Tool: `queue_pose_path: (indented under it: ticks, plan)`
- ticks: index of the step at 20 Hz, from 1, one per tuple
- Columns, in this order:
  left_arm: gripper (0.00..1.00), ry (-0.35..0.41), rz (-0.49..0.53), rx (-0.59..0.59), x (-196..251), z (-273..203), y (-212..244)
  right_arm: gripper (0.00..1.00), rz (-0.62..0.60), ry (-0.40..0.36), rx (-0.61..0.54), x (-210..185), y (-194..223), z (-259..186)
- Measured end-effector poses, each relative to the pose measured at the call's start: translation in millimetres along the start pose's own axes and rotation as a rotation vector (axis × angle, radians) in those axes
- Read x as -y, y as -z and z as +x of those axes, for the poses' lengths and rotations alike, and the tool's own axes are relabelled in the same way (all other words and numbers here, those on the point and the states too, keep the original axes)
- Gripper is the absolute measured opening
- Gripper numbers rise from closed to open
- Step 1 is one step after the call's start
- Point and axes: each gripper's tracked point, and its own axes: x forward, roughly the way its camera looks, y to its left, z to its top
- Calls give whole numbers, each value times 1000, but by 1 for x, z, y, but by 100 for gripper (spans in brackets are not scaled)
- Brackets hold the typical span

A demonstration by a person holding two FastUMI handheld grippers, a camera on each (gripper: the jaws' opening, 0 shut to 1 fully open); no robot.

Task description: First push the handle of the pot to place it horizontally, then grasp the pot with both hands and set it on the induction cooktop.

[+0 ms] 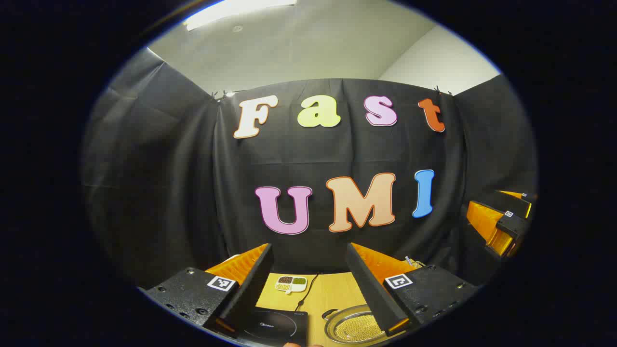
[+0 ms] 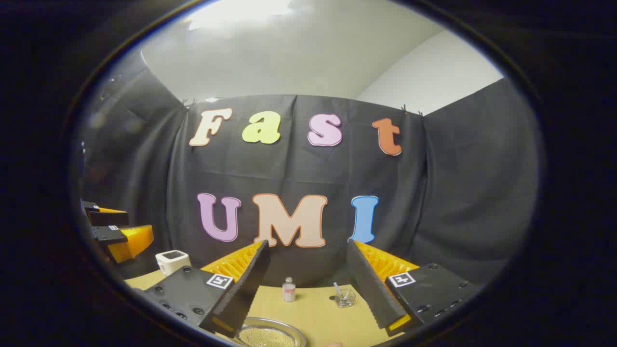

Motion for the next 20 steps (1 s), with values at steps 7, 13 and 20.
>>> queue_pose_path:
  ticks: [7,13,20]
  plan:
    - [99,-3,-5,-6,2,-2,0,98,-4,10,3,7,-1,-1]
    - [99,-1,-10,-14,4,-2,4,82,-11,12,-9,10,5,0]
    - [97,-4,-13,-25,4,-3,8,56,-4,-17,-48,1,13,-12]
